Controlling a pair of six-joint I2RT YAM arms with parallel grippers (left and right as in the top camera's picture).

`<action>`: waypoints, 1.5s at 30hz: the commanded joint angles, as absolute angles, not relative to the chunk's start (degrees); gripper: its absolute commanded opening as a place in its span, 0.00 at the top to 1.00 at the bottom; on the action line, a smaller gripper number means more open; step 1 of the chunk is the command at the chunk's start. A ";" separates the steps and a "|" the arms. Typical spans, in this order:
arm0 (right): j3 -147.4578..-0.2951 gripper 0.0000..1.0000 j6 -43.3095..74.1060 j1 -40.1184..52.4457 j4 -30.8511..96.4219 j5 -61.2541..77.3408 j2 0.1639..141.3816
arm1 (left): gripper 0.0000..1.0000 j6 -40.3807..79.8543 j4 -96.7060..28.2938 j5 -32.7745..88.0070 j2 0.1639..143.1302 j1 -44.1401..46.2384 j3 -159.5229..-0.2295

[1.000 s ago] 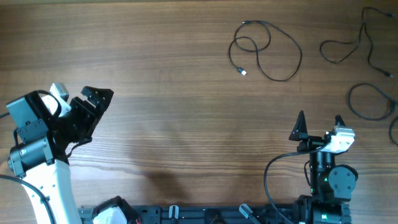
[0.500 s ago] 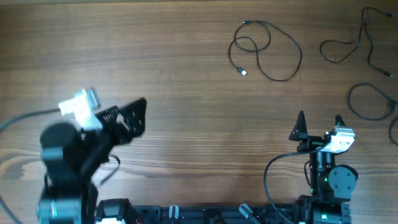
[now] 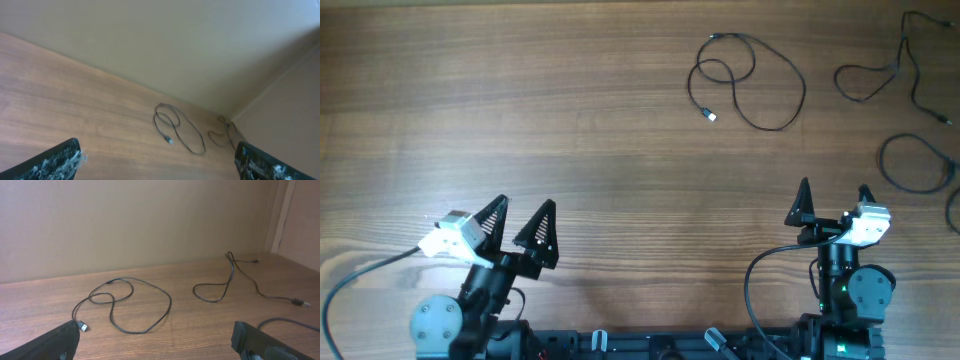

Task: Untangle cables

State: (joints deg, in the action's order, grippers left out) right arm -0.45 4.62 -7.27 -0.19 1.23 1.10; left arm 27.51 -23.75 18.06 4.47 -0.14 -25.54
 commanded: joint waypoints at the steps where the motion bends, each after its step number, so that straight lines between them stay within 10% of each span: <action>1: -0.27 0.00 4.08 -6.98 -0.32 1.13 0.25 | 0.00 27.29 -20.27 14.85 0.23 0.10 -18.55; 16: -0.27 0.00 4.08 -6.98 -0.32 1.13 0.25 | 0.00 27.03 -8.21 -4.62 0.19 0.30 -3.84; 31: -0.27 0.00 4.08 -6.98 -0.32 1.13 0.25 | 0.00 -2.98 -3.81 10.37 0.19 2.04 -0.32; 45: -0.27 0.00 4.05 -6.98 -0.32 1.13 0.25 | 0.00 -1.26 -3.49 10.00 0.19 2.02 -0.34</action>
State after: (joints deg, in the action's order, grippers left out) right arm -0.45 4.62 -7.27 -0.19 1.23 1.10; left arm 0.01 -3.62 8.93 0.78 1.56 -0.82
